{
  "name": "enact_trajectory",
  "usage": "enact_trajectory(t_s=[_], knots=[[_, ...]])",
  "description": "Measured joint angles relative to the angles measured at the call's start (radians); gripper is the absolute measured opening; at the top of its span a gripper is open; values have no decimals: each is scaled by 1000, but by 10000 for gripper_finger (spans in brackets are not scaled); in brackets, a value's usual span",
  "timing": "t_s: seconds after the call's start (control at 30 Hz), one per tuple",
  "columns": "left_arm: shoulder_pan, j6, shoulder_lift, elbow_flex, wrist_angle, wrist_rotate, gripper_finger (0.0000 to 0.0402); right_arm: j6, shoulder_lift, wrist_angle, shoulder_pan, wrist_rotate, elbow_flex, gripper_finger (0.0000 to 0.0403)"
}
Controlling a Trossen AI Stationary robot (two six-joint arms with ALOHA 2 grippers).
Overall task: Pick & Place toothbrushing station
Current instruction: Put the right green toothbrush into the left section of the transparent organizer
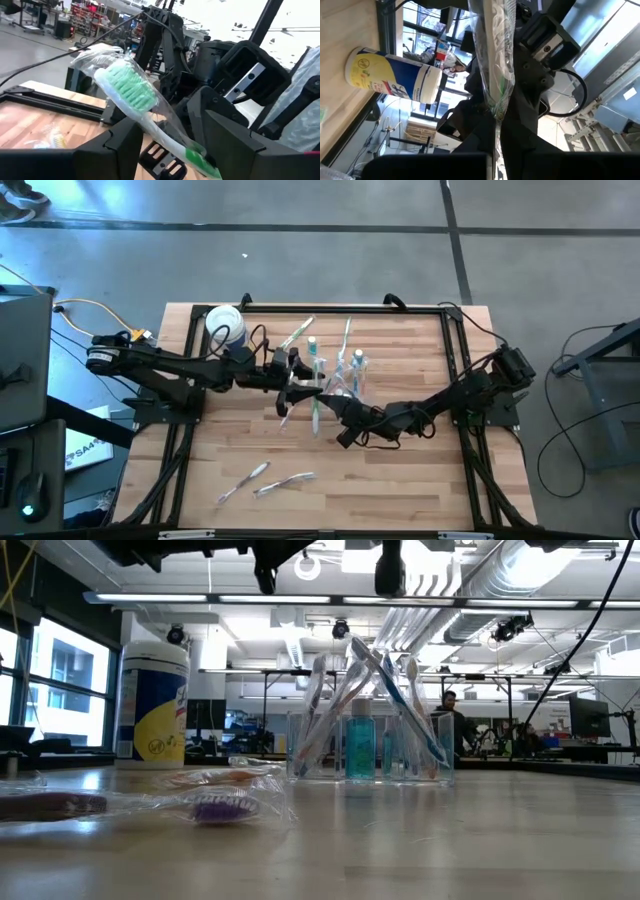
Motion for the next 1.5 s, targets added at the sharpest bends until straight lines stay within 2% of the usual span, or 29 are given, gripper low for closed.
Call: enact_trajectory(t_s=[0.17, 0.47, 0.7, 1.1, 1.2, 1.27, 1.37, 1.5], knots=[[0, 22, 0, 0, -6, -17, 161, -2, 0, -11, 0, -1, 0, 4], [-2, 79, -1, 0, -3, -13, 17, -1, 1, -75, -1, 34, -1, 4], [-1, 83, 0, 0, 4, -13, 10, 146, 1, -73, 10, 42, -1, 8], [1, 73, -15, 0, -10, -20, 10, 78, -20, -31, 91, 178, -1, 10], [1, 76, -30, 0, -37, -22, 10, 79, -37, 53, 118, 288, 0, 10], [1, 97, -37, -1, -49, -35, 10, 76, -40, 176, 138, 382, -1, 10], [0, 143, -53, -1, -67, -18, 10, 51, -69, 372, 151, 469, 0, 9], [0, 173, -81, 0, -58, 61, 10, 68, -135, 492, 141, 487, 0, 5]])
